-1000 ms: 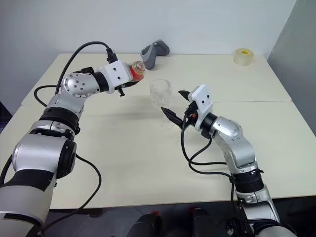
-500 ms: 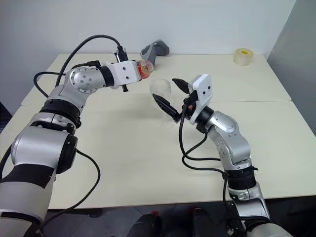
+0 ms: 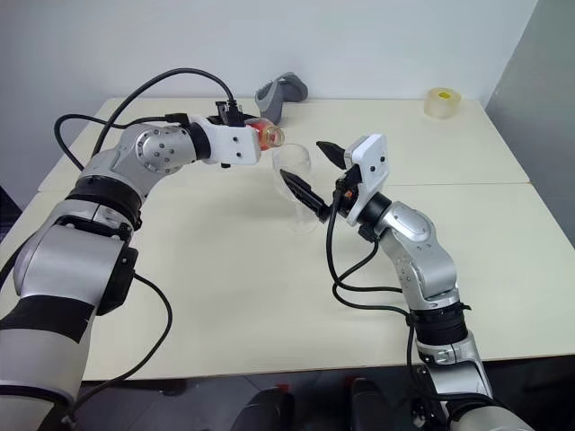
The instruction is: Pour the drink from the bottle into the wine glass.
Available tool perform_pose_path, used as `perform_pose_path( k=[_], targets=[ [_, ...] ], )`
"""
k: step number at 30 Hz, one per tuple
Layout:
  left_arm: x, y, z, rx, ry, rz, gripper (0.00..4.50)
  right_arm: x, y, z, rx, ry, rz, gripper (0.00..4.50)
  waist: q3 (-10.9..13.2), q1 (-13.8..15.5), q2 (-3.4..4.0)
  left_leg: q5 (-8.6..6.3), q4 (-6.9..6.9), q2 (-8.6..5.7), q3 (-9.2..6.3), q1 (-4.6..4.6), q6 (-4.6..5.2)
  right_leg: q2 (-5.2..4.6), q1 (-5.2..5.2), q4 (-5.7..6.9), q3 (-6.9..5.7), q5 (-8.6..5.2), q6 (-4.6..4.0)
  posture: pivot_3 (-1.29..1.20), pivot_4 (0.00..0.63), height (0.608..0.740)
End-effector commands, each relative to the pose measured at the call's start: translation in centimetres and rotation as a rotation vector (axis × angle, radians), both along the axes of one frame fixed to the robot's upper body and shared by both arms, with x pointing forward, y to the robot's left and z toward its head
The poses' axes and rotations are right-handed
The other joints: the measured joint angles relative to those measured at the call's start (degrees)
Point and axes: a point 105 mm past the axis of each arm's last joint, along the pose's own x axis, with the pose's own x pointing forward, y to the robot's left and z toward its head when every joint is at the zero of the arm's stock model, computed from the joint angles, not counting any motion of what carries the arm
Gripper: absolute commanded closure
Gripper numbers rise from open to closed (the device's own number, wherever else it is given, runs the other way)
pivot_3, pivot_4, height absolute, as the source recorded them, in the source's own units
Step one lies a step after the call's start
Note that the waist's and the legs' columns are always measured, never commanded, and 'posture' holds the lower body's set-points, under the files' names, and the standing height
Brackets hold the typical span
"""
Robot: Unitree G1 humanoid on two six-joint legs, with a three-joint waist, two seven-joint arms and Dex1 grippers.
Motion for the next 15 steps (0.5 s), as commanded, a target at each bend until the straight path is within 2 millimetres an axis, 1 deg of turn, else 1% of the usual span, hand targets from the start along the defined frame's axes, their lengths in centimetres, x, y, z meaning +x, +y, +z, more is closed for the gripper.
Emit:
perform_pose_path(
  k=[1,15],
  targets=[
    [-0.23,-0.19,3.01,0.000,-0.100,-0.012,3.24,-0.55,-0.08,1.37,0.011,-0.069,0.004,0.00,0.00,0.00,0.00,0.00,0.00,0.00,0.00,0.00,0.00,-0.01,0.00,0.00,0.00,0.00,0.00,0.00,0.150,0.740],
    [-0.20,-0.13,3.69,0.089,-0.165,-0.005,3.24,-0.36,-0.18,1.28,0.003,-0.072,-0.002,0.00,0.00,0.00,0.00,0.00,0.01,-0.01,0.03,0.00,0.00,-0.01,-0.02,0.03,0.00,0.00,0.00,0.00,0.150,0.740]
  ],
)
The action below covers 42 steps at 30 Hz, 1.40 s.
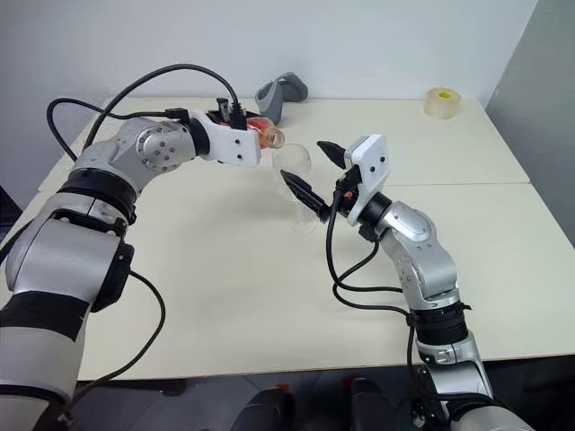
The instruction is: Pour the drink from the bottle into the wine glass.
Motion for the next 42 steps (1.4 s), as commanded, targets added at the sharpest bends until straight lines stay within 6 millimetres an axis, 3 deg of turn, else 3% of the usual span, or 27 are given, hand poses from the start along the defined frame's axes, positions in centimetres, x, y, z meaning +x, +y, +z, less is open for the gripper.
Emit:
perform_pose_path(
  k=[1,42],
  targets=[
    [-0.2,-0.1,3.3,-0.015,-0.098,-0.007,3.24,-0.4,-0.1,1.3,0.016,-0.059,0.008,0.00,0.00,0.00,0.00,0.00,0.00,0.00,0.00,0.00,0.00,0.00,0.00,0.00,0.00,0.00,0.00,0.00,0.150,0.740],
    [-0.3,0.4,4.8,0.072,-0.210,0.006,3.24,-0.3,0.2,1.1,0.000,-0.074,0.019,0.00,0.00,-0.04,0.00,0.00,0.01,0.00,0.04,0.00,0.00,0.00,-0.02,0.04,0.00,0.00,0.00,0.00,0.150,0.740]
  ],
)
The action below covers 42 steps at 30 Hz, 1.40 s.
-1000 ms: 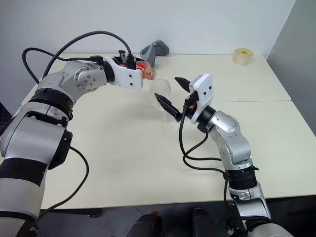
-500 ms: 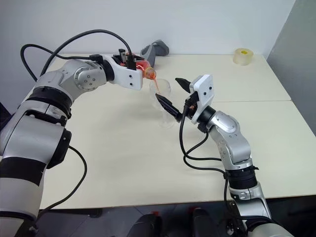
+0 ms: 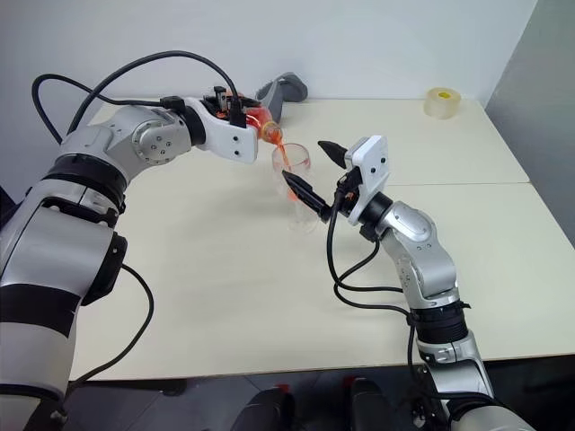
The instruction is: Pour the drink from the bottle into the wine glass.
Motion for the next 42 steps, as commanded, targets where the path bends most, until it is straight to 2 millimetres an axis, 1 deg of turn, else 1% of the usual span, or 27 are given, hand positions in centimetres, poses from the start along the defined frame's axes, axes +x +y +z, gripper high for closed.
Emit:
perform_pose_path(
  k=[1,21,32,42],
  targets=[
    [-0.4,0.1,3.2,-0.012,-0.092,-0.005,3.24,-0.5,0.2,1.2,0.009,-0.060,0.012,0.00,0.00,-0.01,0.00,0.00,0.00,0.00,0.00,0.00,0.00,0.00,0.00,0.00,0.00,0.00,0.00,0.00,0.150,0.740],
    [-0.5,0.4,3.9,0.026,-0.123,-0.001,3.24,-0.7,0.4,1.2,0.009,-0.065,0.018,0.00,0.00,-0.01,0.00,0.00,0.00,0.00,0.01,0.00,0.00,0.00,-0.01,0.01,0.00,0.00,0.00,0.00,0.150,0.740],
    [-0.5,0.4,4.0,0.041,-0.133,0.000,3.24,-0.6,0.3,1.1,0.009,-0.064,0.013,0.00,0.00,-0.02,0.00,0.00,0.01,0.00,0.01,0.00,0.00,-0.01,-0.01,0.02,0.00,0.00,0.00,0.00,0.150,0.740],
    [-0.5,0.4,4.4,0.053,-0.152,0.008,3.24,-0.4,0.2,1.2,0.008,-0.067,0.011,0.00,0.00,-0.01,0.00,0.00,0.01,0.00,0.02,0.00,0.00,-0.01,-0.01,0.02,0.00,0.00,0.00,0.00,0.150,0.740]
  ],
)
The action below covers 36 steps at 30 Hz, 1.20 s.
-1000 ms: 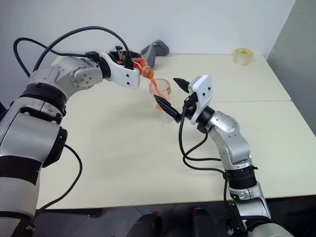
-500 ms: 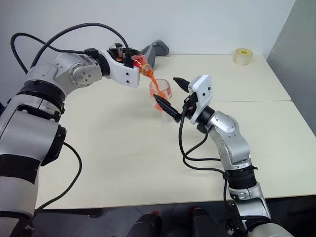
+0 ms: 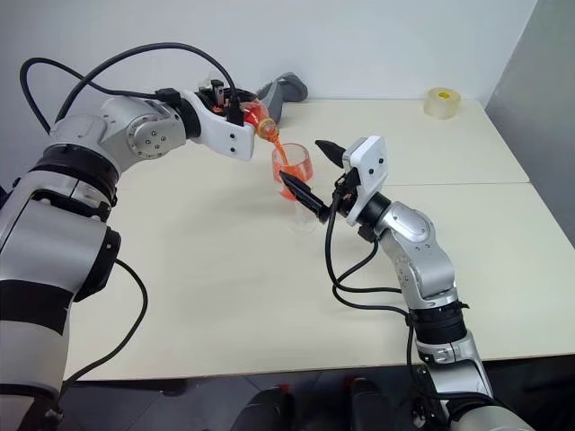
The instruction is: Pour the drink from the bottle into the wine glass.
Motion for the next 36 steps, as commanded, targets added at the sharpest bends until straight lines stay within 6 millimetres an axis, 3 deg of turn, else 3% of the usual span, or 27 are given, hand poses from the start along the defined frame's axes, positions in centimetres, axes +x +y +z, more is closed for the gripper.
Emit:
perform_pose_path(
  k=[1,22,29,36],
  targets=[
    [-0.4,0.2,3.2,-0.016,-0.089,-0.002,3.24,-0.3,0.0,1.1,0.005,-0.053,0.004,0.00,0.00,0.00,0.00,0.00,0.00,0.00,0.00,0.00,0.00,0.00,0.00,0.00,0.00,0.00,0.00,0.00,0.150,0.740],
    [-0.3,-0.1,3.4,-0.024,-0.095,0.005,3.24,0.0,-0.2,1.2,0.001,-0.055,-0.004,0.00,0.00,-0.02,0.00,0.00,0.00,0.00,0.02,0.00,0.00,0.00,-0.01,0.02,0.00,0.00,0.00,0.00,0.150,0.740],
    [-0.1,0.0,2.3,-0.072,-0.028,0.010,3.24,0.1,-0.4,1.1,-0.001,-0.055,-0.008,0.00,0.00,-0.03,0.00,0.00,0.01,0.00,0.03,0.00,0.00,-0.01,-0.01,0.03,0.01,0.00,0.00,0.00,0.150,0.740],
    [-0.1,0.1,1.9,-0.304,0.131,0.007,3.24,0.1,-0.5,1.1,-0.005,-0.054,-0.012,0.00,0.00,-0.14,0.00,0.00,0.03,0.00,0.05,0.01,0.00,-0.02,-0.01,0.04,0.00,0.00,0.00,0.00,0.150,0.740]
  ],
)
